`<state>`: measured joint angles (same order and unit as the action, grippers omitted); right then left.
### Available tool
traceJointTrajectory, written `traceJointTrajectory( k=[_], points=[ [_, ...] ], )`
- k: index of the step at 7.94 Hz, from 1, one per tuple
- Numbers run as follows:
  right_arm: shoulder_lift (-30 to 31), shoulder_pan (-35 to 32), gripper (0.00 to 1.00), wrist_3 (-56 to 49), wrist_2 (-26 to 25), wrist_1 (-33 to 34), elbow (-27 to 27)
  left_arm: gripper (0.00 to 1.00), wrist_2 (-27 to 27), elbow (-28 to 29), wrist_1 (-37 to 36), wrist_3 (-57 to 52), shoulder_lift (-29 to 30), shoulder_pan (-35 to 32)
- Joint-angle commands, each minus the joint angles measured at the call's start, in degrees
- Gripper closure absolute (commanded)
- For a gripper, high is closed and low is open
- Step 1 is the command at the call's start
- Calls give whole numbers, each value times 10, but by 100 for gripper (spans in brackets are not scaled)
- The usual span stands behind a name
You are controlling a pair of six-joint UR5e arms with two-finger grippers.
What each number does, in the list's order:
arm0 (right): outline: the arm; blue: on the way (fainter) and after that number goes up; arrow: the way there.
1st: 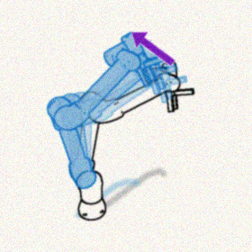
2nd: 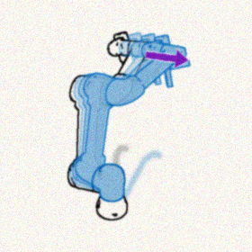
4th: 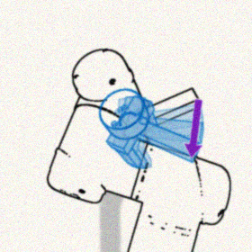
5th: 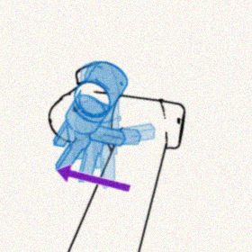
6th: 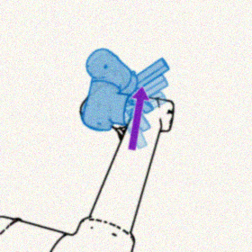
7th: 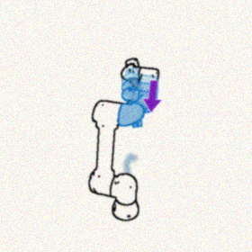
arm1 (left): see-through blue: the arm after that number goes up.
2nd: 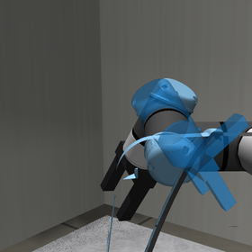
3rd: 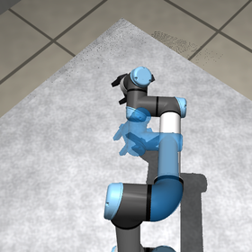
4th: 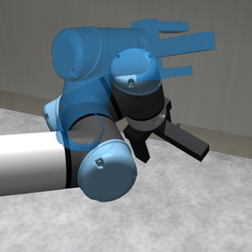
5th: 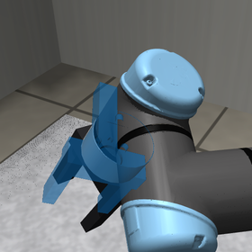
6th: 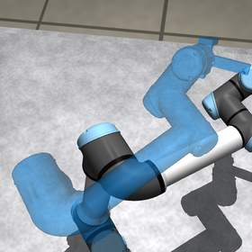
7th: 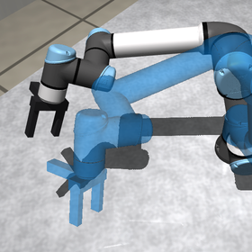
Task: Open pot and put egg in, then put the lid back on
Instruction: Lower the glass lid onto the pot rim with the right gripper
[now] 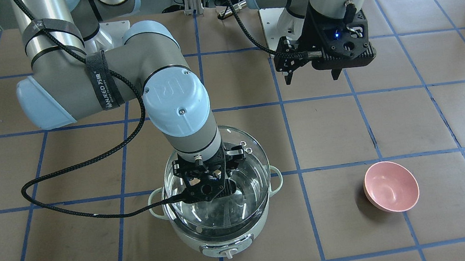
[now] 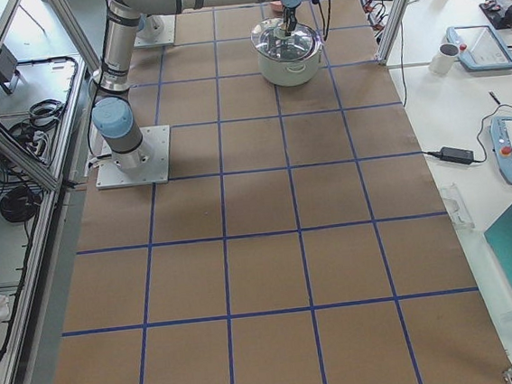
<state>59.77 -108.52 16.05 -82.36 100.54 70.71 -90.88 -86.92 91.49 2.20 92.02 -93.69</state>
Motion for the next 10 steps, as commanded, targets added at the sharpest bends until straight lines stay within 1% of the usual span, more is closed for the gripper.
traceJointTrajectory(
  k=[1,10],
  points=[
    [2,1,100,1,-3,2,-5,0,0,0,0,0,0,0],
    [-2,1,100,-4,-17,18,-7,0,1,0,0,0,0,0]
  ],
)
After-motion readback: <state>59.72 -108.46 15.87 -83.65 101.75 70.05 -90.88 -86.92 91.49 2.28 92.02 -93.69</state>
